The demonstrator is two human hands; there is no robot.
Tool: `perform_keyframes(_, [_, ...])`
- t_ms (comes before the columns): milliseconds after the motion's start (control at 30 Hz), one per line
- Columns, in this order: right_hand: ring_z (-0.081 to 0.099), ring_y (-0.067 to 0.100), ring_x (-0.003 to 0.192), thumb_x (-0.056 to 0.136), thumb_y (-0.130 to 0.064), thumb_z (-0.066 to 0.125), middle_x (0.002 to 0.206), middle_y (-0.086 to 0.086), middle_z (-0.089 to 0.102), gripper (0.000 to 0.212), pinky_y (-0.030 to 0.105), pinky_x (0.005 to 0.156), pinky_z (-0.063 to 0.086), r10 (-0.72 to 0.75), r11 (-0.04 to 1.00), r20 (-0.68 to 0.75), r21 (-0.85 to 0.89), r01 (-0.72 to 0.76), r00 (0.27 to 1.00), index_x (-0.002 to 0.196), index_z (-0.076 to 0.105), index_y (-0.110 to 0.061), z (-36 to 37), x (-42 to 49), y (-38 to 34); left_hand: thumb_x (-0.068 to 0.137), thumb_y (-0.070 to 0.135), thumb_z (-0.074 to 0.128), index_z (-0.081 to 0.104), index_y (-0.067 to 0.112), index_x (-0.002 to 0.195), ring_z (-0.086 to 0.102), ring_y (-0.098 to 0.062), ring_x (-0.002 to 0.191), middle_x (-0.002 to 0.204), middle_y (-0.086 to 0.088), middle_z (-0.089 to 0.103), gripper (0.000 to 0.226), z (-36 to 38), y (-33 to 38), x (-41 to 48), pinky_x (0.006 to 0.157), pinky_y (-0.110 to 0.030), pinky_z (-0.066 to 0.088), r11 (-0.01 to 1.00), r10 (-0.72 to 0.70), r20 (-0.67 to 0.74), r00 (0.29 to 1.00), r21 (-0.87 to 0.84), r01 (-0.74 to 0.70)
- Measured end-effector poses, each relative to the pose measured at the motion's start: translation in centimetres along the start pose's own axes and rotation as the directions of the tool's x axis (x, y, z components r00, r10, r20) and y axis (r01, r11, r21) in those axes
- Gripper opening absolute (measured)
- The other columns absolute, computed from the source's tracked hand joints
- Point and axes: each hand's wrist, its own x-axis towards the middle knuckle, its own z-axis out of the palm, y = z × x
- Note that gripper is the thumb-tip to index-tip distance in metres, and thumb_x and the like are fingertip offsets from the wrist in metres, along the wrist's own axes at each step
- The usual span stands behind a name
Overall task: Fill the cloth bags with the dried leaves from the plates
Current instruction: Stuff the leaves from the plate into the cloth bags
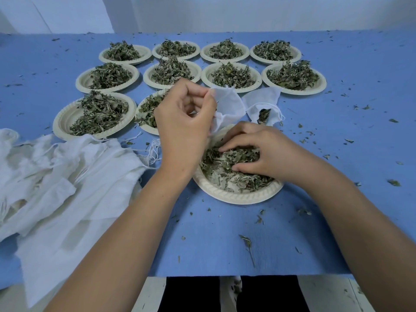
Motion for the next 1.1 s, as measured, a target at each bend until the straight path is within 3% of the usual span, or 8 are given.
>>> perform_keyframes(67, [0.058, 0.015, 0.103, 0.077, -0.009, 0.078, 0.106, 0.003, 0.063, 0.031, 0.034, 0.097, 0.042, -0.046, 0.999, -0.027, -0.011, 0.046, 0.999, 0.106, 0.073, -0.016, 0.0, 0.0, 0.0, 0.091, 0.007, 0.062, 0.056, 0.019, 0.075, 0.053, -0.023, 0.048, 0.059, -0.003, 0.057, 0.021, 0.1, 0.0, 0.0, 0.051, -0.042, 0.047, 1.0, 0.005, 0.003, 1.0, 0.002, -0.005])
perform_keyframes(233, [0.063, 0.008, 0.086, 0.076, 0.003, 0.074, 0.09, 0.001, 0.066, 0.018, 0.023, 0.084, 0.048, -0.182, 0.965, -0.369, 0.113, 0.238, 0.912, 0.092, 0.074, -0.007, -0.6, -0.5, -0.3, 0.091, 0.008, 0.063, 0.057, 0.017, 0.076, 0.054, -0.025, 0.05, 0.061, -0.005, 0.057, 0.019, 0.1, -0.1, 0.0, 0.051, -0.042, 0.048, 1.0, 0.017, -0.005, 1.0, 0.008, -0.017])
perform_keyframes(433, [0.064, 0.019, 0.086, 0.077, 0.009, 0.068, 0.092, 0.006, 0.066, 0.029, 0.027, 0.079, 0.05, -0.122, 0.903, -0.585, 0.269, 0.334, 0.802, 0.099, 0.067, -0.01, -1.1, -0.6, -0.5, 0.091, 0.007, 0.063, 0.058, 0.019, 0.075, 0.055, -0.02, 0.05, 0.059, -0.003, 0.058, 0.02, 0.1, -0.5, 0.0, 0.049, -0.033, 0.048, 0.999, -0.05, 0.065, 0.997, 0.025, 0.048])
perform_keyframes(567, [0.063, 0.011, 0.088, 0.079, 0.008, 0.066, 0.093, -0.001, 0.064, 0.031, 0.022, 0.079, 0.048, -0.077, 0.906, -0.697, 0.249, 0.341, 0.712, 0.099, 0.064, -0.016, -1.2, -0.7, -0.5, 0.091, 0.008, 0.065, 0.059, 0.016, 0.076, 0.054, -0.016, 0.048, 0.058, -0.003, 0.057, 0.019, 0.4, -0.6, -0.3, 0.048, -0.023, 0.046, 0.996, -0.068, 0.166, 0.984, 0.065, 0.058])
perform_keyframes(667, [0.064, 0.013, 0.085, 0.08, 0.005, 0.067, 0.089, 0.001, 0.066, 0.02, 0.024, 0.078, 0.051, -0.085, 0.962, -0.701, 0.127, 0.24, 0.708, 0.095, 0.07, -0.008, -0.8, -0.5, -0.3, 0.091, 0.008, 0.065, 0.059, 0.015, 0.076, 0.053, -0.009, 0.044, 0.056, -0.001, 0.057, 0.018, 0.5, -0.4, -0.5, 0.044, -0.019, 0.044, 0.999, -0.052, 0.196, 0.979, 0.01, 0.051])
perform_keyframes(800, [0.061, 0.012, 0.082, 0.077, 0.005, 0.069, 0.088, 0.007, 0.069, 0.018, 0.016, 0.08, 0.049, -0.175, 0.984, -0.657, -0.112, 0.135, 0.734, 0.093, 0.072, -0.002, 0.1, -0.1, -0.2, 0.091, 0.01, 0.065, 0.061, 0.016, 0.078, 0.054, -0.009, 0.05, 0.058, 0.009, 0.057, 0.015, 0.7, -0.2, -0.8, 0.048, -0.024, 0.047, 0.999, 0.028, 0.285, 0.958, 0.024, -0.036])
perform_keyframes(967, [0.059, 0.014, 0.091, 0.077, 0.001, 0.073, 0.1, 0.007, 0.059, 0.027, 0.017, 0.081, 0.052, -0.123, 0.979, -0.641, 0.046, 0.198, 0.758, 0.1, 0.061, 0.0, -0.1, -0.2, -0.4, 0.091, 0.008, 0.066, 0.059, 0.016, 0.077, 0.053, -0.009, 0.046, 0.055, 0.005, 0.056, 0.017, 0.6, -0.4, -0.5, 0.047, -0.021, 0.045, 0.999, -0.01, 0.213, 0.977, 0.039, 0.001])
perform_keyframes(1100, [0.063, 0.019, 0.078, 0.077, 0.005, 0.071, 0.083, 0.011, 0.066, 0.008, 0.023, 0.074, 0.053, -0.24, 0.967, -0.619, -0.084, 0.241, 0.748, 0.084, 0.069, 0.001, 0.3, -0.2, -0.7, 0.09, 0.008, 0.066, 0.061, 0.017, 0.077, 0.053, -0.003, 0.046, 0.055, 0.011, 0.056, 0.016, 0.5, -0.1, -0.7, 0.048, -0.016, 0.044, 0.999, 0.026, 0.236, 0.971, 0.013, -0.03])
